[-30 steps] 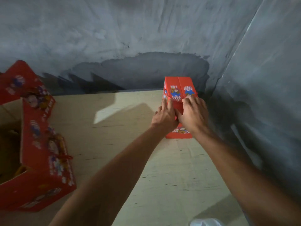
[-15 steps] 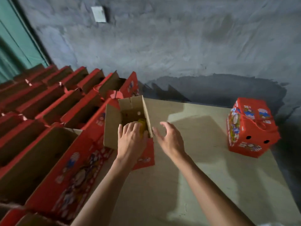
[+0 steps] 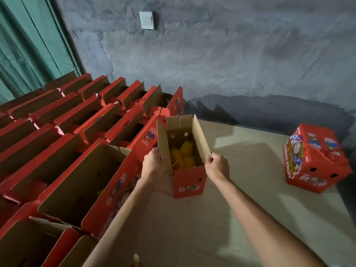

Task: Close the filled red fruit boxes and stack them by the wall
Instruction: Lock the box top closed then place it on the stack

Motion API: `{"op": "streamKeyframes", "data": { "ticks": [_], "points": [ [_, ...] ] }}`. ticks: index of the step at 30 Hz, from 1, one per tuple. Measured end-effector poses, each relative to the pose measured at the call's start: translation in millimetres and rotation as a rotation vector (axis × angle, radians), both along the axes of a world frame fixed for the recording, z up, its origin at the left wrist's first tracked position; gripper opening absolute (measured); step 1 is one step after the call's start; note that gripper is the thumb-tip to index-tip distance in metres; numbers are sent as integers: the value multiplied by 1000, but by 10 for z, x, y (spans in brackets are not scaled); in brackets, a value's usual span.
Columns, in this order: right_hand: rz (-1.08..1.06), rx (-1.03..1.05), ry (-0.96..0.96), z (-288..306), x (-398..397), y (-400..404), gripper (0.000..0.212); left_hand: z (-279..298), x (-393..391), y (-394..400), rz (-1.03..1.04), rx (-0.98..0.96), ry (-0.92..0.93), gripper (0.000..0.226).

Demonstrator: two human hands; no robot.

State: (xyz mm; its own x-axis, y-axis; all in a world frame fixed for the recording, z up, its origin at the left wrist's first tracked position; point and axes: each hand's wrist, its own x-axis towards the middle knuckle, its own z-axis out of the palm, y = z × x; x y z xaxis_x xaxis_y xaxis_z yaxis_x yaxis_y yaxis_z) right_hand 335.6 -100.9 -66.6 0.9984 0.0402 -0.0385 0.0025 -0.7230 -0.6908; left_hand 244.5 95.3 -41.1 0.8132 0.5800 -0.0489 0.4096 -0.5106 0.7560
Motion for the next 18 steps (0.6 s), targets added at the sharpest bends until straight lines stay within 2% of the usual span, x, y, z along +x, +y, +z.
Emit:
{"op": "streamKeyframes", "data": {
  "ticks": [5,9,12,15,18],
  "points": [
    [1,-67,5,94,-267,-392,36,195,-142,-356,-103,65,82,17],
    [-28,-88,23,180,-618,-899,32,236,-565,-855,-201,5,140,24],
    [-76,-99,16,221,-954,-1325,32,164,-907,-1336,-279,-31,177,18],
    [-122,-111,7,217,-1246,-1750,32,81,-1230,-1784,-298,-176,177,15],
    [-150,-107,-10,213,-1484,-2088,24,-3,-1565,-2244,-301,-528,175,15]
  ]
}}
